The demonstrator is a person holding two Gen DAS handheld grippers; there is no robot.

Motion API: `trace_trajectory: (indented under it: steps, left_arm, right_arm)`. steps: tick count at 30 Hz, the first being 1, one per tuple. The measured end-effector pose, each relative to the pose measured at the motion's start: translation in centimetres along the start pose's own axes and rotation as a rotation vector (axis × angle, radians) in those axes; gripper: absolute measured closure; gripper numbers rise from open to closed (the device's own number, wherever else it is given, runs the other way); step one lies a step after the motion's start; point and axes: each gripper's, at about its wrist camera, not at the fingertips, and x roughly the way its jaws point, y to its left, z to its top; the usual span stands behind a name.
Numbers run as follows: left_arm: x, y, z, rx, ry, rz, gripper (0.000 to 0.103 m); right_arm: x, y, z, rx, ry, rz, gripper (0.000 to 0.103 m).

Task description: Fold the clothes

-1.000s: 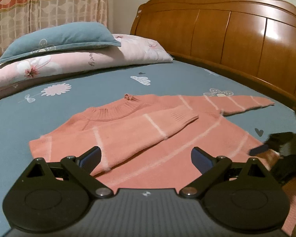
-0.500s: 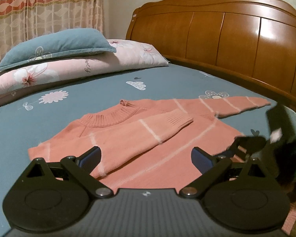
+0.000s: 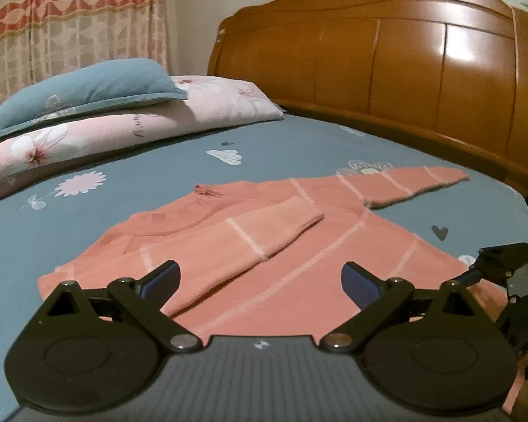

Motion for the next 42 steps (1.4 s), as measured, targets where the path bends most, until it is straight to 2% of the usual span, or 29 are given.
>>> trace_trajectory:
  steps: [4,8,12,19,23,25,29,33,38,42]
  left_arm:
    - [0.5,-1.4,-0.1,0.042,0.016,-0.018,0.005]
    - [0.6,-2.0,-0.1,0.060,0.012,-0.043,0.005]
    - [0.8,-2.0,-0.2,0.056,0.022,-0.036,0.005]
    - [1.0,-1.8,-0.2,0.046,0.026,-0.028,0.005]
    - [0.9,-1.7,-0.3,0.044,0.023,-0.029,0.005]
    - [1.1,-1.6,-0.3,0.041,0.025,-0.029,0.005]
    - [1.4,-1.6,-0.4,0.044,0.038,-0.025,0.005]
    - [1.8,-1.6,-0.6,0.043,0.049,-0.028,0.005]
    - [2.2,-1.6,-0.7,0.041,0.064,-0.022,0.005]
    - [2.0,-1.5,-0.7,0.040,0.055,-0.035,0.005]
  right_arm:
    - [0.6,2.1,-1.2,-0.094,0.032,-0.011,0.000]
    - [-0.4,0.7,-2.8,-0.013,0.003,0.004,0.000]
    - [-0.9,1.0,-3.8,-0.023,-0.033,-0.017,0.000]
    - [-1.1,1.0,-3.5,-0.024,-0.017,-0.025,0.000]
    - [-2.1,0.5,-3.0,-0.021,-0.028,-0.057,0.000]
    - [-2.6,-0.5,-3.1,0.002,-0.043,-0.091,0.000]
    - [-2.3,-3.4,-4.0,0.122,-0.006,-0.124,0.000]
    - [-2.8,-4.6,-5.6,0.155,-0.035,-0.110,0.000]
    - [-3.0,-4.3,-5.0,0.169,-0.038,-0.116,0.000]
    - [-3.6,-3.1,-4.1,0.161,-0.089,-0.028,0.000]
